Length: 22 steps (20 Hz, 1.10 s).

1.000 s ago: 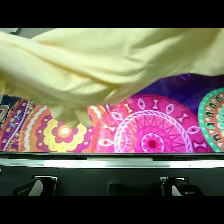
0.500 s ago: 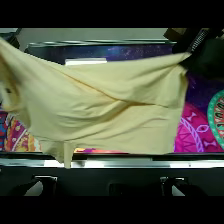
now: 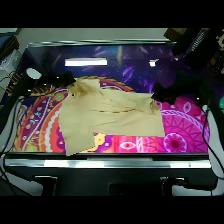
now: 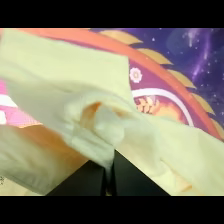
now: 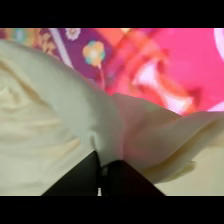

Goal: Fold the clothes and pants, and hang the long-sleeved shirts on hangers.

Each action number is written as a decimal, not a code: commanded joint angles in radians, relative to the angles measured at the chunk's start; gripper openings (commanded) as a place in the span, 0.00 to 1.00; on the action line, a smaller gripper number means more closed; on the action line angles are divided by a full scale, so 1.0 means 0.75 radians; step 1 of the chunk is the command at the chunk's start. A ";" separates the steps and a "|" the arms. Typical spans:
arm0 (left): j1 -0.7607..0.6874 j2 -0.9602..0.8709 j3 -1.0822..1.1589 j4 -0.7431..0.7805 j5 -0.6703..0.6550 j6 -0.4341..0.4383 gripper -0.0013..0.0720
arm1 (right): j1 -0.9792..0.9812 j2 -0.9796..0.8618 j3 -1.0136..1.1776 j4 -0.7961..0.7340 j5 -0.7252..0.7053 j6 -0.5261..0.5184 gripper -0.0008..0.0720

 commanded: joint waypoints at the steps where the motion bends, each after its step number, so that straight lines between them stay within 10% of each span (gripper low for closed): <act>1: -0.038 -0.187 0.026 -0.094 0.065 -0.014 0.07 | 0.001 -0.193 -0.038 0.045 0.329 0.040 0.07; 5: 0.003 -0.168 0.069 -0.103 -0.025 -0.014 0.80 | -0.022 -0.186 -0.017 0.046 0.395 0.071 0.45; 8: 0.111 -0.095 0.137 -0.102 -0.188 -0.013 0.86 | -0.161 -0.090 0.050 0.046 0.107 -0.081 0.84; 13: 0.354 0.117 0.127 -0.013 -0.532 0.011 0.86 | -0.499 0.174 -0.001 -0.026 -0.333 -0.456 0.75; 22: 0.565 0.704 -0.609 0.098 -0.594 -0.019 0.86 | -0.670 0.446 -0.896 0.193 -0.266 -0.629 0.78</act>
